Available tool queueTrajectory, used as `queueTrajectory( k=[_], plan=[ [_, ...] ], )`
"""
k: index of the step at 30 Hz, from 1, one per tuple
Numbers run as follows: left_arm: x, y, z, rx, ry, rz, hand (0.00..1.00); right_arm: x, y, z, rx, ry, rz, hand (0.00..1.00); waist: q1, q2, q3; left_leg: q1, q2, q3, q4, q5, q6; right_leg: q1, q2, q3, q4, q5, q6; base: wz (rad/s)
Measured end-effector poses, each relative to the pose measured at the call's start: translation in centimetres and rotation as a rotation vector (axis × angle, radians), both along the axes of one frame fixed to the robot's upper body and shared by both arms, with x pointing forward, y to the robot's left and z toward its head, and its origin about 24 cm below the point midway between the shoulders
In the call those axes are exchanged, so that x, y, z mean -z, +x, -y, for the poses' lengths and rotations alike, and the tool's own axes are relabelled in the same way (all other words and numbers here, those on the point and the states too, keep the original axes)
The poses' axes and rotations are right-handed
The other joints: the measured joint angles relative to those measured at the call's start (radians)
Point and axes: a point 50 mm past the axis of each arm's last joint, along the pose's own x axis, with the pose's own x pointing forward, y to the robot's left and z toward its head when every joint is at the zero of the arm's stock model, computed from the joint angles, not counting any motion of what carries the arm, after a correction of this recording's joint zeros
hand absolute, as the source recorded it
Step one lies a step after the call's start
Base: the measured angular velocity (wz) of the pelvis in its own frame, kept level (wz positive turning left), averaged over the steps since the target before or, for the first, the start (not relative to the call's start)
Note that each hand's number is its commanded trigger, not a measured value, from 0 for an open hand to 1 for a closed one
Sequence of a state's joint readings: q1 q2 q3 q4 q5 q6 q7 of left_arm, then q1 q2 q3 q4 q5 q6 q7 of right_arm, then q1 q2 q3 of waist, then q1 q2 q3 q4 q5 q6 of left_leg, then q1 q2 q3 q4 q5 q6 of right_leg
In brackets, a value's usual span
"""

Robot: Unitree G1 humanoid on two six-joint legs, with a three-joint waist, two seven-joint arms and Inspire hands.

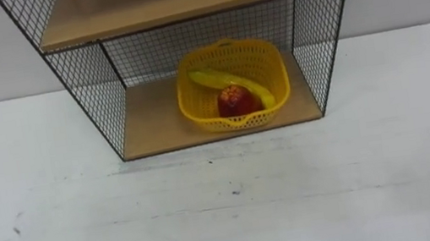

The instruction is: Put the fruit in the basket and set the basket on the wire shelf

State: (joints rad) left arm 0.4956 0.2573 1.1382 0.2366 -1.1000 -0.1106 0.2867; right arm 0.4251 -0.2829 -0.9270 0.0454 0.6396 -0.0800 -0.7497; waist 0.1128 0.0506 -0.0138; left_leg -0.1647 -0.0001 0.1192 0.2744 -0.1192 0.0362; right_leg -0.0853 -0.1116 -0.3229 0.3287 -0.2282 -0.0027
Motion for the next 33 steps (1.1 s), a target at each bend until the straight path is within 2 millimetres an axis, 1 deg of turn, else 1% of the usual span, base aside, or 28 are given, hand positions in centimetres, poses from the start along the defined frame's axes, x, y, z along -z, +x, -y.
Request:
queueTrajectory(
  k=[1,3,4,6,7,9,10,11,12,13,14,15,16,18,19,21,22,23,24,25,27,28,29,30,31,33],
  plan=[
    [0.7,-0.7,0.0,-0.051,-0.04,-0.01,0.0,0.5,-0.4,0.1,0.032,0.023,0.001,0.0,-0.001,0.002,0.0013,0.0,-0.001,-0.001,0.0,0.0,0.0,-0.001,-0.001,0.0,0.001,-0.001,0.001,0.12],
    [3.5,-3.2,0.3,-0.23,-0.191,-0.062,0.0,2.9,-2.3,0.4,0.148,0.129,0.017,0.0,-0.005,0.002,0.0015,-0.002,-0.007,-0.015,0.0,0.0,0.0,-0.001,-0.004,-0.007,0.001,-0.005,0.004,0.16],
    [4.2,-3.8,0.5,-0.272,-0.23,-0.077,0.0,3.5,-2.8,0.4,0.177,0.16,0.021,0.0,-0.005,0.003,0.0019,-0.003,-0.007,-0.015,0.0,0.0,0.0,-0.001,-0.005,-0.008,0.001,-0.006,0.005,0.18],
    [6.8,-5.9,1.8,-0.408,-0.362,-0.131,0.0,6.0,-4.8,0.2,0.286,0.266,0.006,0.0,-0.005,0.004,0.0027,-0.007,-0.009,-0.016,0.001,0.0,0.0,-0.002,-0.008,-0.01,0.002,-0.008,0.008,0.12],
    [7.4,-6.3,2.1,-0.435,-0.393,-0.145,0.0,6.6,-5.2,0.1,0.309,0.293,0.004,0.0,-0.005,0.004,0.0025,-0.007,-0.011,-0.019,0.001,0.0,0.0,-0.002,-0.009,-0.011,0.003,-0.008,0.009,0.11],
    [9.4,-7.1,3.6,-0.505,-0.496,-0.2,0.0,9.5,-6.8,-1.1,0.378,0.399,-0.063,0.0,-0.007,-0.004,0.001,-0.006,-0.013,-0.023,0.001,0.0,0.0,0.0,-0.01,-0.013,0.005,-0.01,0.011,0.06],
    [9.8,-7.3,4.0,-0.513,-0.518,-0.218,0.0,10.1,-7.1,-1.5,0.391,0.416,-0.061,0.0,-0.009,-0.007,0.0011,-0.006,-0.013,-0.024,0.001,0.0,0.0,0.0,-0.011,-0.012,0.007,-0.011,0.011,0.03],
    [10.5,-7.3,4.6,-0.523,-0.55,-0.242,0.0,11.1,-7.8,-2.0,0.41,0.451,-0.086,0.0,-0.015,-0.014,0.0015,-0.007,-0.014,-0.025,0.001,-0.001,0.002,0.001,-0.012,-0.013,0.011,-0.014,0.011,0.05],
    [11.1,-7.2,5.1,-0.53,-0.576,-0.258,0.0,12.7,-8.6,-3.0,0.422,0.515,-0.141,0.0,-0.022,-0.026,0.0013,-0.006,-0.013,-0.025,0.0,-0.003,0.005,0.003,-0.012,-0.015,0.013,-0.016,0.01,0.06],
    [11.5,-7.2,5.4,-0.531,-0.588,-0.266,0.0,13.5,-9.0,-3.6,0.425,0.543,-0.162,0.0,-0.026,-0.031,0.0014,-0.005,-0.012,-0.025,0.0,-0.004,0.005,0.005,-0.011,-0.016,0.012,-0.017,0.009,0.0],
    [12.3,-6.8,6.2,-0.531,-0.614,-0.276,0.0,14.8,-9.6,-4.9,0.43,0.601,-0.204,0.0,-0.03,-0.036,0.0022,-0.004,-0.011,-0.024,0.0,-0.004,0.004,0.005,-0.009,-0.012,0.012,-0.017,0.008,-0.1],
    [13.3,-6.4,7.3,-0.521,-0.656,-0.296,0.0,15.9,-10.2,-6.1,0.434,0.655,-0.241,0.0,-0.031,-0.036,0.002,-0.001,-0.009,-0.018,0.001,-0.007,0.004,0.005,-0.008,-0.005,0.012,-0.015,0.008,-0.16],
    [13.8,-6.2,7.9,-0.518,-0.678,-0.303,0.0,16.5,-10.3,-6.7,0.439,0.681,-0.253,0.0,-0.032,-0.034,0.0014,0.001,-0.008,-0.014,0.002,-0.009,0.003,0.005,-0.008,-0.002,0.012,-0.014,0.008,-0.17],
    [15.4,-5.4,9.6,-0.486,-0.755,-0.346,0.0,18.3,-10.5,-8.9,0.467,0.781,-0.286,0.0,-0.056,-0.034,0.0004,0.006,-0.007,-0.008,0.001,-0.01,0.003,0.009,-0.008,0.002,0.012,-0.011,0.011,-0.08],
    [15.7,-5.2,9.9,-0.474,-0.765,-0.355,0.0,18.6,-10.7,-9.4,0.479,0.802,-0.288,0.0,-0.058,-0.034,0.0006,0.009,-0.007,-0.006,0.001,-0.01,0.004,0.012,-0.007,0.005,0.011,-0.01,0.012,-0.08],
    [16.5,-4.3,10.6,-0.38,-0.78,-0.431,0.0,19.4,-11.1,-10.7,0.496,0.864,-0.315,0.0,-0.062,-0.034,0.0006,0.019,-0.008,-0.004,-0.001,-0.012,0.007,0.018,-0.005,0.015,0.007,-0.008,0.011,-0.14],
    [16.7,-4.2,10.8,-0.344,-0.777,-0.462,0.0,19.6,-11.0,-10.8,0.486,0.876,-0.318,0.0,-0.065,-0.034,0.0004,0.021,-0.008,-0.002,-0.001,-0.012,0.007,0.019,-0.005,0.018,0.008,-0.006,0.011,-0.1],
    [16.9,-4.1,11.1,-0.275,-0.773,-0.522,0.0,19.9,-10.7,-11.0,0.461,0.897,-0.323,0.0,-0.077,-0.037,-0.0005,0.025,-0.008,0.003,-0.003,-0.012,0.007,0.022,-0.006,0.019,0.008,-0.005,0.012,-0.05],
    [17.2,-3.9,11.4,-0.175,-0.77,-0.611,0.0,20.3,-10.4,-11.4,0.42,0.925,-0.345,0.0,-0.086,-0.04,0.0002,0.036,-0.008,0.008,-0.009,-0.012,0.007,0.031,-0.007,0.02,0.003,-0.003,0.013,0.0],
    [17.4,-3.7,11.5,-0.124,-0.77,-0.647,0.0,20.5,-10.3,-11.6,0.397,0.942,-0.358,0.0,-0.087,-0.041,-0.0005,0.038,-0.007,0.008,-0.01,-0.012,0.007,0.034,-0.006,0.02,-0.001,-0.001,0.014,0.0],
    [18.4,-2.6,12.7,0.127,-0.781,-0.808,0.0,21.5,-9.1,-12.7,0.247,1.018,-0.437,0.0,-0.086,-0.052,-0.0021,0.05,-0.008,0.017,-0.027,-0.012,0.007,0.041,-0.005,0.027,-0.011,0.007,0.014,-0.07],
    [18.7,-2.4,13.1,0.199,-0.785,-0.856,0.0,21.8,-8.7,-12.9,0.203,1.035,-0.461,0.0,-0.086,-0.055,-0.0016,0.057,-0.008,0.02,-0.035,-0.012,0.006,0.051,-0.004,0.028,-0.018,0.014,0.015,-0.08],
    [19.2,-1.9,13.9,0.337,-0.794,-0.941,0.0,22.2,-7.8,-13.3,0.105,1.062,-0.509,0.0,-0.088,-0.06,0.001,0.068,-0.008,0.022,-0.042,-0.011,0.005,0.06,-0.002,0.032,-0.027,0.022,0.018,-0.09],
    [19.7,-1.4,14.6,0.462,-0.801,-1.009,0.0,22.5,-7.1,-13.6,0.009,1.081,-0.551,0.0,-0.093,-0.062,0.001,0.074,-0.007,0.022,-0.043,-0.011,0.004,0.064,0.004,0.037,-0.042,0.024,0.015,-0.09],
    [19.9,-1.2,14.9,0.521,-0.803,-1.04,0.0,22.6,-6.7,-13.7,-0.044,1.088,-0.572,0.0,-0.093,-0.065,0.0012,0.077,-0.005,0.022,-0.043,-0.011,0.004,0.069,0.007,0.037,-0.049,0.028,0.014,-0.1],
    [20.5,0.3,15.8,0.731,-0.796,-1.144,0.0,23.1,-5.8,-14.1,-0.272,1.105,-0.715,0.0,-0.08,-0.073,0.0016,0.095,0.002,0.034,-0.051,-0.009,0.003,0.087,0.018,0.05,-0.074,0.041,0.01,-0.17]
  ],
)
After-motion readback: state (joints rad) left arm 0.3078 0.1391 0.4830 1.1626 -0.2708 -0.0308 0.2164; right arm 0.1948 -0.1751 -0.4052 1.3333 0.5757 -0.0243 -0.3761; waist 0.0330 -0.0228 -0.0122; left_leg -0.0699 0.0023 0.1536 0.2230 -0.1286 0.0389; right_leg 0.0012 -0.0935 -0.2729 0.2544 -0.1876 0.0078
